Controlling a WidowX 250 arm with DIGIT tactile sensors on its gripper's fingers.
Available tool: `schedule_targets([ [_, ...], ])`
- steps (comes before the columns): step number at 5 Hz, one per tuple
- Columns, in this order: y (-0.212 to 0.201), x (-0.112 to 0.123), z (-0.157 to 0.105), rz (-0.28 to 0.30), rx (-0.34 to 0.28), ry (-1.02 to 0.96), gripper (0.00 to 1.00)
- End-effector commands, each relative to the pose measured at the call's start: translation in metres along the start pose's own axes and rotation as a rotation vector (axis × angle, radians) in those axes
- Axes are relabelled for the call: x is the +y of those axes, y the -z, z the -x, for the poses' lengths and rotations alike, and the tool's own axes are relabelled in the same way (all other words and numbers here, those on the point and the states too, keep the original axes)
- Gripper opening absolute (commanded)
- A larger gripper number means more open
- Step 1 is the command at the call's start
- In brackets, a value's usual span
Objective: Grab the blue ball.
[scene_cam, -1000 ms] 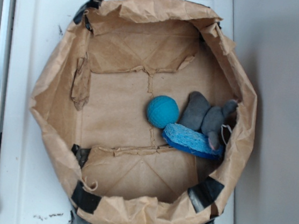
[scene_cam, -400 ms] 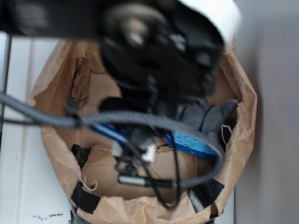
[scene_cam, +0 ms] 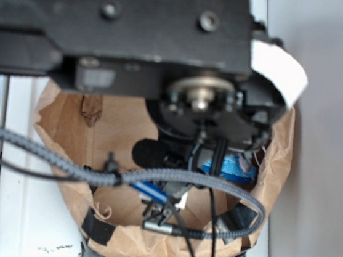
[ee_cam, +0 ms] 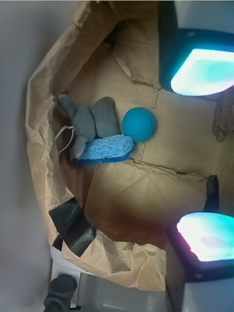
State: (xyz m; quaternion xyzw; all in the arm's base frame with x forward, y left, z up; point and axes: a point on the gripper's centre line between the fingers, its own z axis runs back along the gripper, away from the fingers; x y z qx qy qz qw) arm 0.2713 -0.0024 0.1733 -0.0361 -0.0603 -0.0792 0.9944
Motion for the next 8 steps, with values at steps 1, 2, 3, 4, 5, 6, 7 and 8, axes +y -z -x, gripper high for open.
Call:
schedule_targets([
  [1,0.029,0.011,0.001,-0.04,-0.125,0.129,1.0],
  [2,0.063,0.023,0.006,-0.084,-0.118,0.162,1.0],
  [3,0.069,0.036,0.01,-0.096,-0.101,0.158,1.0],
  [4,0.081,0.051,0.006,-0.111,-0.075,0.13,1.0],
  [5,0.094,0.065,0.007,-0.151,-0.093,0.135,1.0],
  [6,0.114,0.065,0.01,-0.161,-0.085,0.153,1.0],
  [7,0.135,0.048,0.015,-0.115,-0.092,0.203,1.0],
  [8,0.145,0.042,0.015,-0.16,-0.101,0.198,0.0],
])
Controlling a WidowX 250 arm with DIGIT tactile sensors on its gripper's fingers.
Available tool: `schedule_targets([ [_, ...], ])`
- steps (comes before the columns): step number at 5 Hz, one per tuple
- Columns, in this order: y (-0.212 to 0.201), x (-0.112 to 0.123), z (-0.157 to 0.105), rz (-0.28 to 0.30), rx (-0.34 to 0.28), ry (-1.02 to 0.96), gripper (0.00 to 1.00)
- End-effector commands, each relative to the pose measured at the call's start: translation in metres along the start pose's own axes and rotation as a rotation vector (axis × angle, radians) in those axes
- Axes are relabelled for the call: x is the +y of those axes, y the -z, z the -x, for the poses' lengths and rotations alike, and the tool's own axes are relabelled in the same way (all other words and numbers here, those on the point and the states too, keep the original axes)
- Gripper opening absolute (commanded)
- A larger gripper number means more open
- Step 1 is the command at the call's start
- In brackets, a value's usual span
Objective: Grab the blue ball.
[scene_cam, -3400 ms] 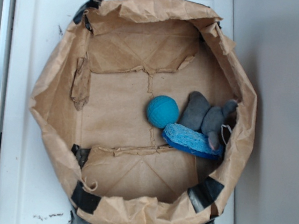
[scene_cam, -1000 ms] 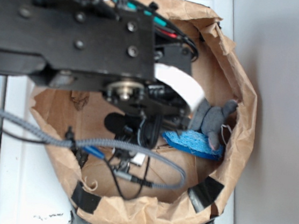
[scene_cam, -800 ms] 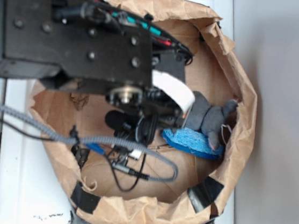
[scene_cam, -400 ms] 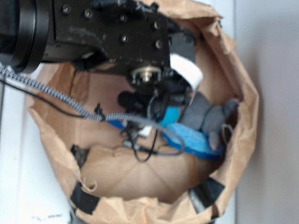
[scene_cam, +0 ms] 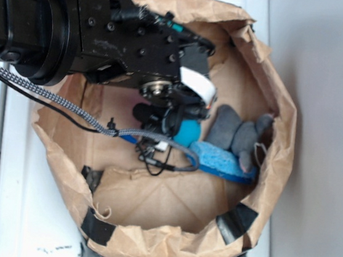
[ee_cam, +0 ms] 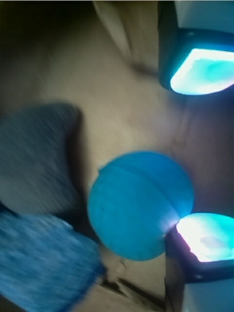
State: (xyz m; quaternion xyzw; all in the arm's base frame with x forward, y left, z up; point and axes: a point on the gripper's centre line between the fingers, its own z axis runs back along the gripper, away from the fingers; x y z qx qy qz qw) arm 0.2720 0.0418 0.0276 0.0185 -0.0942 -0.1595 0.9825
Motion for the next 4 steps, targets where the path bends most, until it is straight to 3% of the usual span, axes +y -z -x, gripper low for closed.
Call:
schedule_targets([
  [1,0.0037,-0.01,-0.0101,-0.07,-0.049,0.024,0.0],
  [4,-0.0029,-0.007,-0.0119,-0.073,-0.054,-0.014,0.0],
])
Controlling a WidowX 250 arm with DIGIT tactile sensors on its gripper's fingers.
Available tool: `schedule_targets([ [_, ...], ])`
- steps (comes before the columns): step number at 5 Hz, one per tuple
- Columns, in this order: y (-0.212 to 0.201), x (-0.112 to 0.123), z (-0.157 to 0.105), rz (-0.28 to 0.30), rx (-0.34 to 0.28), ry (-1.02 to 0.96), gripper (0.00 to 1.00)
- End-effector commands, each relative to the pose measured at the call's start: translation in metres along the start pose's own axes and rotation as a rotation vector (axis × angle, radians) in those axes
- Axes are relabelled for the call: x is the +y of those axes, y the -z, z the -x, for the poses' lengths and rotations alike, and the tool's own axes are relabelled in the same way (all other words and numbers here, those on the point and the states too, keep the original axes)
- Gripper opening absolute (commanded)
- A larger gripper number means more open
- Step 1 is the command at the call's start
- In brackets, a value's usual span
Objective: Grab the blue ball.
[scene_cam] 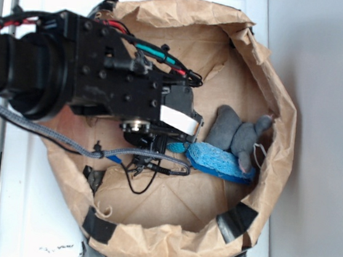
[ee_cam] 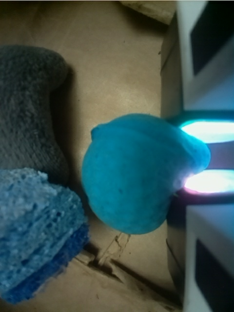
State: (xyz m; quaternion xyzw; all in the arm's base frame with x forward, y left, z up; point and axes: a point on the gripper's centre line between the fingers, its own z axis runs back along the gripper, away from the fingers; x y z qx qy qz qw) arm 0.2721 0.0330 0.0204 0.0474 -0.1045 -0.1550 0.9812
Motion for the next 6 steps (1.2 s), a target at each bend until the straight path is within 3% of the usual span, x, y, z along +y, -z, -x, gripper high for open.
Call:
schedule_targets([
  [1,-0.043,0.012,-0.009,0.035,-0.095,-0.063,0.0],
  [2,-0.092,0.022,-0.005,0.181,-0.11,-0.124,0.0],
  [4,-0.156,0.022,-0.007,0.195,-0.145,-0.165,0.0],
  [5,-0.173,0.014,-0.007,0.152,-0.15,-0.132,0.0],
  [6,-0.172,0.002,-0.008,-0.055,-0.069,-0.144,0.0],
])
